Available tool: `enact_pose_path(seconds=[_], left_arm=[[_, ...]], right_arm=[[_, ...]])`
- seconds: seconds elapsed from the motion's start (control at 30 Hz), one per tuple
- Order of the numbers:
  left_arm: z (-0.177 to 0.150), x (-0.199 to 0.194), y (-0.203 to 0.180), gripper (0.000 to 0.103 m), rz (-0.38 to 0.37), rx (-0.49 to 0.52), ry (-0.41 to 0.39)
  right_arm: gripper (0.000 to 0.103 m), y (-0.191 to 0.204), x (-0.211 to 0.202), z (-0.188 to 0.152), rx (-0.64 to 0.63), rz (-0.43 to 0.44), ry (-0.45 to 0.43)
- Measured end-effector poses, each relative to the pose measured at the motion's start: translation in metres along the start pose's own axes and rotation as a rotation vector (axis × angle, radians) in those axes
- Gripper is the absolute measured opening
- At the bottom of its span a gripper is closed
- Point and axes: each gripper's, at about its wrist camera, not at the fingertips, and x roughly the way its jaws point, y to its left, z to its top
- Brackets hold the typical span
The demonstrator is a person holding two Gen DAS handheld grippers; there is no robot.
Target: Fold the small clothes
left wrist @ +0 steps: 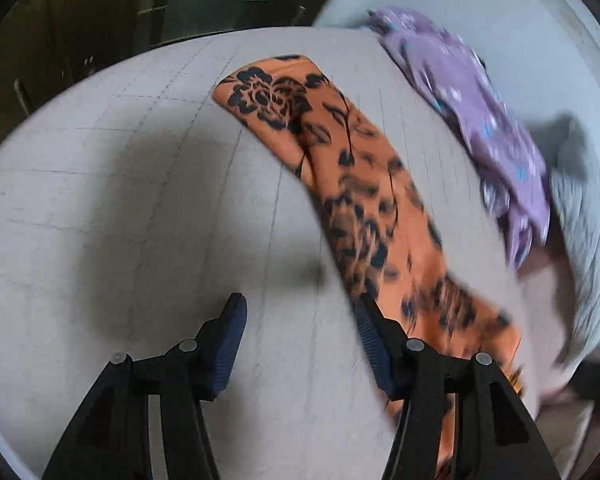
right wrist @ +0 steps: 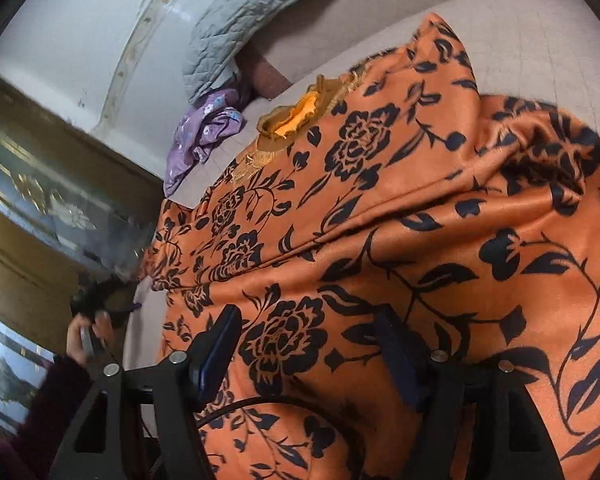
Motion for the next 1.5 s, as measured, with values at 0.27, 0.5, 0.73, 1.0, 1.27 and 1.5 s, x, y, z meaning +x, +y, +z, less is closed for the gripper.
enact_pose_path(seconds=[0.27, 0.5, 0.73, 1.0, 1.27, 1.5], left_arm=[[0.036, 0.034, -0.026, 0.046, -0.033, -0.041, -0.086], [0.028, 0.009, -0.08, 0.007, 0.08, 0.165, -0.181], [-0.065, -0.072, -0.217, 0.007, 0.015, 0.688, -0.239], [-0.272, -0.119, -0.349, 0.035, -0.251, 1.22, 0.033], [-0.252, -0.122, -0.305, 0.079, -0.192, 1.076, -0.058], [-0.193, -0.043, -0.206, 0.08, 0.141, 0.785, -0.078]], right_arm=[[0.071, -0.01, 0.003, 0.005, 0.042, 0.033, 0.013], [0.071, -0.003, 0.006, 0.004, -0.023, 0.01, 0.0], [0.071, -0.012, -0.001, 0.005, 0.009, 0.074, -0.009], [0.071, -0.04, -0.045, 0.009, 0.144, 0.103, -0.066], [0.072, -0.071, -0.116, 0.022, 0.168, 0.008, -0.198], [0.072, -0.032, -0.087, 0.068, 0.104, -0.003, -0.179]])
